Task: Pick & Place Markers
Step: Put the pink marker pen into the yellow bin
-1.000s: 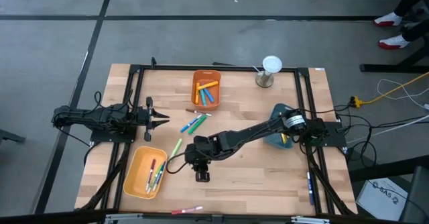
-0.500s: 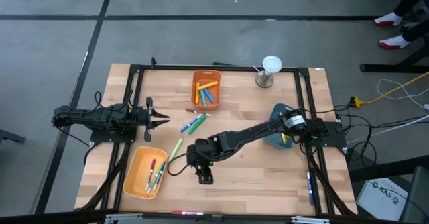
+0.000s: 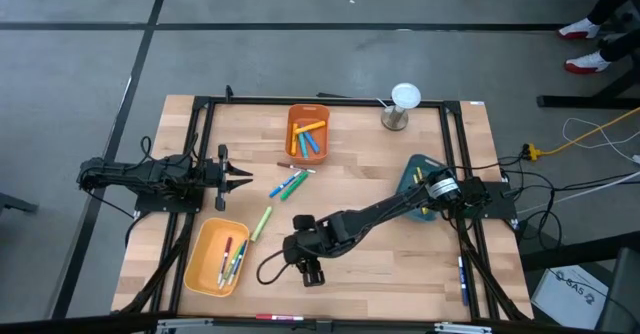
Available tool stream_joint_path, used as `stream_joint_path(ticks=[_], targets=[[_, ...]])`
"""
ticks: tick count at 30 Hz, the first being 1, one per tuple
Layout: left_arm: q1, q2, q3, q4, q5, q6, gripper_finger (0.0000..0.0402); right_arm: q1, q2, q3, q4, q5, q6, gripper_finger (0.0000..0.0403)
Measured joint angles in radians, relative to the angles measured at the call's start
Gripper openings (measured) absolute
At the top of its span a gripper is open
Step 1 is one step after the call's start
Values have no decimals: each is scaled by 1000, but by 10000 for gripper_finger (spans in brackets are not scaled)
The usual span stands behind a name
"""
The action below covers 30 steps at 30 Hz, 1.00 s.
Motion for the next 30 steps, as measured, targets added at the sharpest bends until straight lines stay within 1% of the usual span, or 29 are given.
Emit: stream_joint_path(ticks=[5, 9, 11, 15, 17, 24, 27, 30], targets=[[0, 0, 0, 0, 0, -1, 61, 1, 0, 0, 0, 7, 1, 210], [0, 0, 0, 0, 35, -66, 63, -4, 0, 0, 1, 12, -32, 210], [0, 0, 0, 0, 87, -90, 65, -10, 0, 0, 1, 12, -53, 210], [-18, 20, 40, -1, 263, -137, 69, -24, 0, 0, 1, 12, -47, 210], [-41, 49, 74, 0, 309, -158, 72, -29, 0, 0, 1, 12, -30, 210], [-181, 241, 222, -2, 335, -179, 85, -38, 0, 0, 1, 16, 9, 210], [-245, 314, 298, 9, 365, -242, 94, -44, 0, 0, 1, 19, 9, 210], [-295, 355, 350, 9, 397, -278, 100, -49, 0, 0, 1, 22, 36, 210]])
